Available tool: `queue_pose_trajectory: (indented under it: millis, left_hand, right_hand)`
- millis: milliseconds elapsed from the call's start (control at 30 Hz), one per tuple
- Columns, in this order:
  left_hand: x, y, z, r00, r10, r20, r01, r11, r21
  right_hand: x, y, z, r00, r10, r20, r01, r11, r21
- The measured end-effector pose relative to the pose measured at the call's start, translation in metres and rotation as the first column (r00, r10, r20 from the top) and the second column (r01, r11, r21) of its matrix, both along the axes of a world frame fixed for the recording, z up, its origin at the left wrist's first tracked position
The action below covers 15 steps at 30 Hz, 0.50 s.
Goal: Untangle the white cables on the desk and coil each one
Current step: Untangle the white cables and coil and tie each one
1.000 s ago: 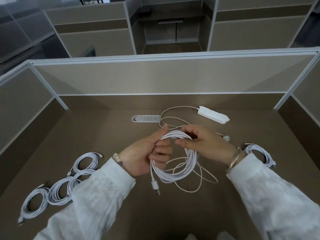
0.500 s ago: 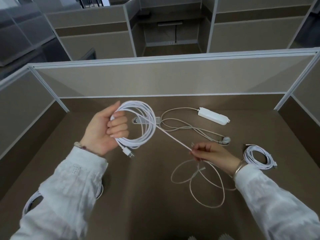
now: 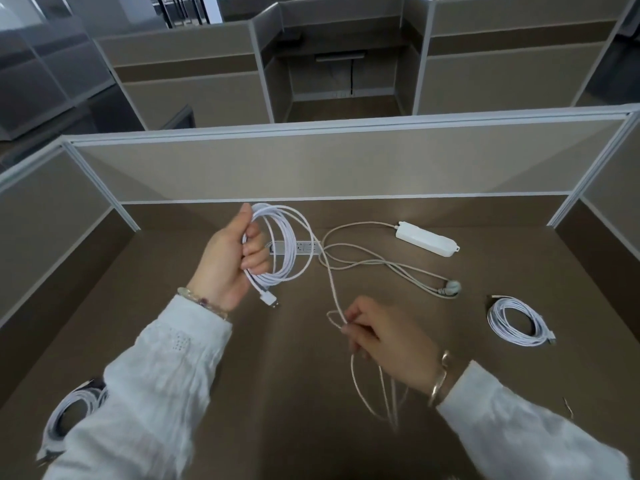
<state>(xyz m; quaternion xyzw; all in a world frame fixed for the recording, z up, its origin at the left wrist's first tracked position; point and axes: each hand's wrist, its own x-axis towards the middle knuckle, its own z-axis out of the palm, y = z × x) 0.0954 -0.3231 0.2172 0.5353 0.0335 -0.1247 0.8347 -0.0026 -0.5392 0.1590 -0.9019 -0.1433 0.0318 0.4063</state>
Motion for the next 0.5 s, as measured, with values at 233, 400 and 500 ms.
queue_pose_trajectory:
  millis: [233,400,500]
  left_hand:
    - [-0.018,-0.026,-0.008,0.983,0.052,0.176,-0.102,0.952,0.289]
    - [-0.034,-0.040,-0.011,0.960,-0.084,0.267,-0.071,0.850,0.522]
    - [-0.043,-0.046,-0.011,0.942,-0.193,0.275,-0.017,0.790,0.613]
  right_hand:
    - [-0.018,0.030,0.026,0.992,0.089,0.090,-0.085,0.995,-0.048]
    - [-0.015,0.038,0.039,0.950,0.245,0.193,-0.215,0.963,-0.164]
    - [-0.006,0.037,0.051,0.934,0.250,0.256,-0.229,0.967,-0.109]
